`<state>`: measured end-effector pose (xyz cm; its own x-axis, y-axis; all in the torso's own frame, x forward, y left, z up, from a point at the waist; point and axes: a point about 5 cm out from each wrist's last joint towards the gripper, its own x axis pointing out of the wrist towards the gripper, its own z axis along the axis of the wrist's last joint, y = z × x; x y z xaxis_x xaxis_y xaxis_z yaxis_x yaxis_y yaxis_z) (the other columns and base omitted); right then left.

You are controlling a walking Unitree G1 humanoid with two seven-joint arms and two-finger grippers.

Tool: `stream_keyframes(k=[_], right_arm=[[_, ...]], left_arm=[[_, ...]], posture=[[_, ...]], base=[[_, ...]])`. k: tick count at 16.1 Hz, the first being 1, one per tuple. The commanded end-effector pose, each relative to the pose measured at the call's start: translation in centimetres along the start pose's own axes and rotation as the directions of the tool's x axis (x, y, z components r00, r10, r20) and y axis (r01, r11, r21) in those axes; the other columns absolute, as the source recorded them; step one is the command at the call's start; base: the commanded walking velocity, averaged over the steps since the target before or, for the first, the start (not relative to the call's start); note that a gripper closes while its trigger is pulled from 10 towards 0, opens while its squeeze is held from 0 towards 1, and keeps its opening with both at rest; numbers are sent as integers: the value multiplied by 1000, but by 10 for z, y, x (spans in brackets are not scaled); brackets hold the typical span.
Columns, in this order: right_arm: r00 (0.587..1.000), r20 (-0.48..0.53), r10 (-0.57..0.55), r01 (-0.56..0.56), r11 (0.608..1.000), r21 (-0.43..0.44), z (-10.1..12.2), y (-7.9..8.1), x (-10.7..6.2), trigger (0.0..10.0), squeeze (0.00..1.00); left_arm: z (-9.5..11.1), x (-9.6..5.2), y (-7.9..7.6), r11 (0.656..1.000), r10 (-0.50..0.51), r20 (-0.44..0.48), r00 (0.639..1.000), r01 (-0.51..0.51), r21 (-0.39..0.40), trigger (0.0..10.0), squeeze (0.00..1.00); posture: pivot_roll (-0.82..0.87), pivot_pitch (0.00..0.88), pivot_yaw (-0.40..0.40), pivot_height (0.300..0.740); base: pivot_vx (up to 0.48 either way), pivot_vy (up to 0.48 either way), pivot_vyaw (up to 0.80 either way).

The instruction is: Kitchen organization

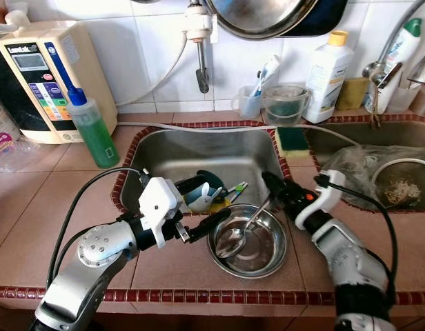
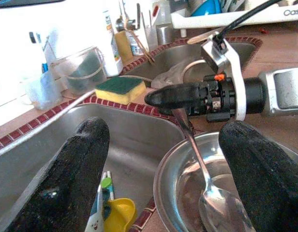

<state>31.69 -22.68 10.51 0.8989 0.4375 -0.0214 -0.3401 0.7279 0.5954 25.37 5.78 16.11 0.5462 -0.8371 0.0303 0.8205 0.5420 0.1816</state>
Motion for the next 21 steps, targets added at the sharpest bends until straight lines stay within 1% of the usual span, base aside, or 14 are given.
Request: stream_keyframes(k=[1,3,5,7,8,10,11,12,13,14,15,21], right_arm=[[999,-26,23,-24,999,-26,1,3,5,10000,0],[996,-58,65,-66,998,-21,-3,6,8,10000,0],[987,-101,124,-126,992,-9,-12,11,7,10000,0],[984,-113,141,-142,990,0,-18,11,2,9882,0],[981,-118,154,-153,988,13,-21,12,-2,9451,0],[977,-129,168,-168,986,17,-27,12,-10,9216,0],[977,-129,172,-170,985,24,-29,11,-15,8118,0],[977,-129,172,-170,985,26,-29,10,-17,8118,0],[977,-119,176,-173,984,34,-29,10,-21,4941,0],[977,-114,178,-174,984,38,-29,9,-25,1059,0],[978,-108,180,-176,984,40,-29,9,-28,0,0],[977,-71,203,-200,978,54,-24,11,-34,0,0]], left_arm=[[7,0,1,1000,7,14,1000,-7,18,10000,0],[7,0,1,1000,11,16,1000,-11,20,10000,0],[7,0,0,1000,15,20,1000,-15,20,10000,0],[8,1,-1,1000,18,23,1000,-18,20,10000,0],[8,2,-1,1000,19,25,1000,-20,19,10000,0],[8,2,-2,1000,15,28,999,-16,19,10000,0],[8,3,-2,1000,9,29,1000,-10,20,10000,0],[8,3,-2,1000,7,29,1000,-8,20,10000,0],[8,3,-2,1000,2,30,1000,-3,21,10000,0],[9,4,-2,1000,-2,31,1000,2,23,10000,0],[9,5,-2,1000,-7,32,999,7,23,10000,0],[9,7,-5,1000,-17,33,999,17,13,10000,0]], posture=[[-154,0,72,740],[-151,0,69,740],[-150,0,66,740],[-149,0,59,740],[-152,0,59,740],[-158,0,62,740],[-164,0,68,740],[-165,0,68,740],[-170,0,73,740],[-173,0,75,740],[-176,0,77,740],[-175,0,75,740]], base=[[0,0,0],[0,0,0],[0,0,0],[0,0,0],[0,0,0],[0,0,0],[0,0,0],[0,0,0],[0,0,0],[0,0,0],[0,0,0],[0,0,0]])
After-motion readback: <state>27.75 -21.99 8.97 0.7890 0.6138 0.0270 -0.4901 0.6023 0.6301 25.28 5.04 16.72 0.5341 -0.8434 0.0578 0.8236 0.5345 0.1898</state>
